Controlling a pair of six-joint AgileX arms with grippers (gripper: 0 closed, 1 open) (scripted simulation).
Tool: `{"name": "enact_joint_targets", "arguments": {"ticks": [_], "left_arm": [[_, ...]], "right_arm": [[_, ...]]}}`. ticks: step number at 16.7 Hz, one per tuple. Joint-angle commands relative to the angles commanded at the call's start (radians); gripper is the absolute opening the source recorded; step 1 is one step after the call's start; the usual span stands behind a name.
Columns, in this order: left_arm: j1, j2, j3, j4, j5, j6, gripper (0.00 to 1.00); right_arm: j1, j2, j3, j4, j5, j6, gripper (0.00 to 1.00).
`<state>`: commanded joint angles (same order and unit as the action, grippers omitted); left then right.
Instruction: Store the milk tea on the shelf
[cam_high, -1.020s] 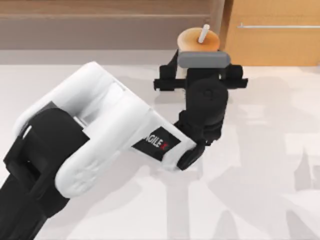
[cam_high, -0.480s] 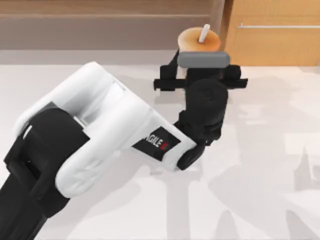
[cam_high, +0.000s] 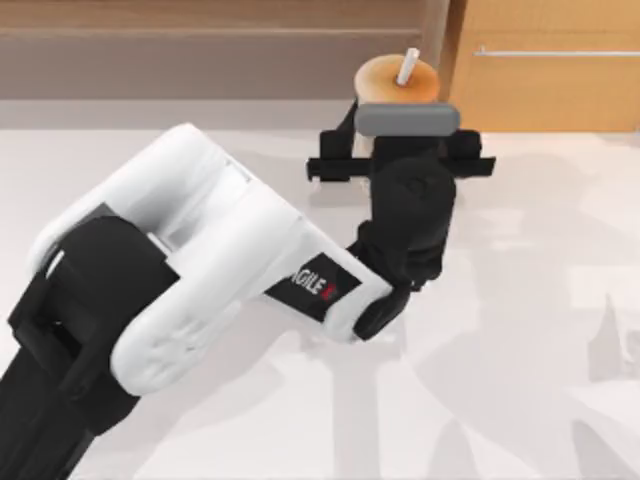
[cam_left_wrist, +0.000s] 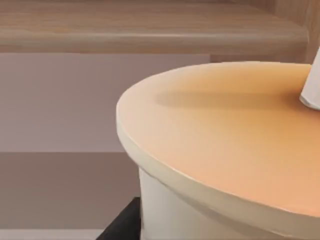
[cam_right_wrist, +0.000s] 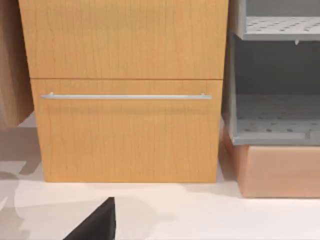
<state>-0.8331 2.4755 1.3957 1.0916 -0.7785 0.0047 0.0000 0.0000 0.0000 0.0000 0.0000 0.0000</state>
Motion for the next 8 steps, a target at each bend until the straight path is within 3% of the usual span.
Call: {"name": "enact_joint_targets", "arguments": {"ticks": [8], "left_arm": [[-0.003, -0.029, -0.003, -0.024, -0.001, 0.002, 0.0]], "right_arm": [[0.0, 0.0, 0.0, 0.0, 0.0, 0.0, 1.0]]}}
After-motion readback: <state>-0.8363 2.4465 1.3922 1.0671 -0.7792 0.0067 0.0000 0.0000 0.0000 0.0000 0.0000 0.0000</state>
